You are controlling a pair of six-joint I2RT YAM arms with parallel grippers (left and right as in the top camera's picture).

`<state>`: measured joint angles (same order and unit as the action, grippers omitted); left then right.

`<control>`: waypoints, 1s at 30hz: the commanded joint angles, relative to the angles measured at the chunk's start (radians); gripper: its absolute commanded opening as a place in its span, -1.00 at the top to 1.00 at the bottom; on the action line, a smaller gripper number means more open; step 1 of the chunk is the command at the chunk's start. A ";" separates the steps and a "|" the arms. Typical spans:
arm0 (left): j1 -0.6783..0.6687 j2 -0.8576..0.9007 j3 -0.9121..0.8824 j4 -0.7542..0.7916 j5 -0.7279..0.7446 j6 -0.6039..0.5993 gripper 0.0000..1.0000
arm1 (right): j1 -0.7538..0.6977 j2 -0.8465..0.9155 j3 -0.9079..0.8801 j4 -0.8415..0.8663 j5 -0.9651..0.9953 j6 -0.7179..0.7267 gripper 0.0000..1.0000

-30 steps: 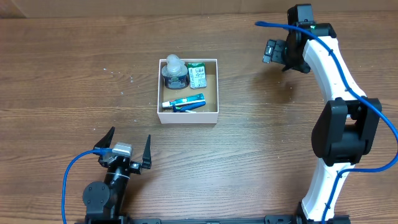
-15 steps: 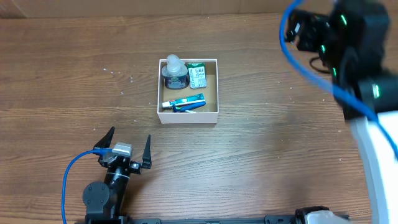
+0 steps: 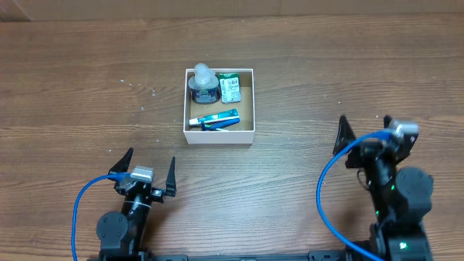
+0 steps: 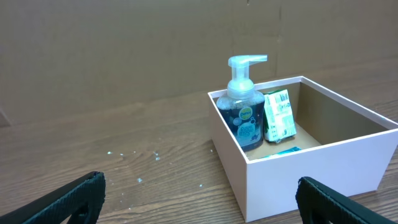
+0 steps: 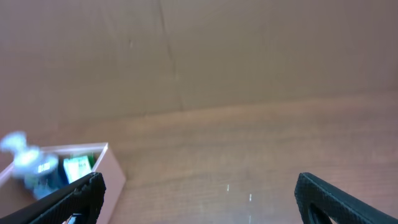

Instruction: Pack container

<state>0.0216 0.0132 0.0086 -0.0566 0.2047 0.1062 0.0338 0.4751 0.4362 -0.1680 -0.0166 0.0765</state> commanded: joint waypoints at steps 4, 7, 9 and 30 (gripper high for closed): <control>0.007 -0.010 -0.004 0.000 -0.002 -0.010 -1.00 | -0.007 -0.267 -0.225 0.037 -0.081 -0.006 -1.00; 0.007 -0.010 -0.004 0.000 -0.002 -0.010 -1.00 | -0.014 -0.311 -0.272 0.038 -0.098 -0.006 -1.00; 0.007 -0.010 -0.004 0.000 -0.002 -0.010 -1.00 | -0.018 -0.339 -0.301 0.035 -0.098 -0.006 -1.00; 0.007 -0.010 -0.004 0.000 -0.002 -0.010 -1.00 | -0.024 -0.472 -0.428 0.089 0.064 -0.006 -1.00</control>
<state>0.0216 0.0132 0.0082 -0.0563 0.2047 0.1062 0.0193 0.0132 0.0185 -0.0650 0.0048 0.0772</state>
